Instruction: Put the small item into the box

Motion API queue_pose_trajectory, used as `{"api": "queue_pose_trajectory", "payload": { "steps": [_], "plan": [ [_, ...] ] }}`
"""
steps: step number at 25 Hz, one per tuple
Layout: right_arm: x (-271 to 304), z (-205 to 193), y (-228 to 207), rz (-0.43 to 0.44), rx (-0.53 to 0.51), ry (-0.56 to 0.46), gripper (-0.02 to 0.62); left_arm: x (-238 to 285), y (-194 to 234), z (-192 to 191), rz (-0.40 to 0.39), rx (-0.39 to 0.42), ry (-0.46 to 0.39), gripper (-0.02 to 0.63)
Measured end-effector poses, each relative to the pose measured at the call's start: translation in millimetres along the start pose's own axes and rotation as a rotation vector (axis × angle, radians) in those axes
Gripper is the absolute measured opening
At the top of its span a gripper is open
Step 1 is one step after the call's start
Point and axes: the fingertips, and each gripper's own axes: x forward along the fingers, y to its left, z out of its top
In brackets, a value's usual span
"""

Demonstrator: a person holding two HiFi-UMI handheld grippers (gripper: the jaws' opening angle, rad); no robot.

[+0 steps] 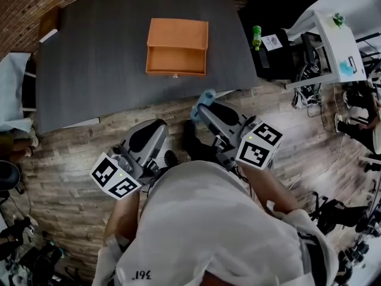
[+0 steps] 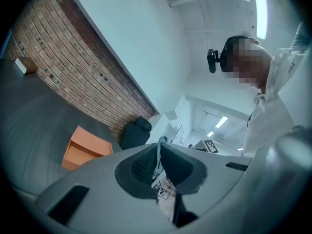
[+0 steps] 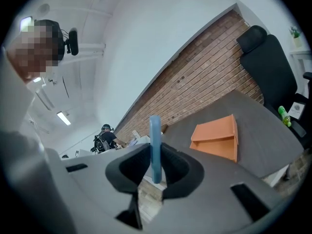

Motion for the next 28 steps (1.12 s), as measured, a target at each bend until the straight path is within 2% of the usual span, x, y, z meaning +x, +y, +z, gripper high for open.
{"api": "queue_pose_trajectory", "payload": {
  "steps": [9,15,28],
  "plan": [
    [15,37,-50,0.043,-0.004,0.047,0.077,56,28,15,0.059,0.007,-0.035,0.031],
    [26,42,-61,0.059,0.0,0.074,0.077,64,38,15,0.084,-0.014,-0.038,0.031],
    [39,50,-56,-0.016,0.018,0.004,0.077,62,55,39,0.015,-0.005,0.019,0.031]
  ]
}}
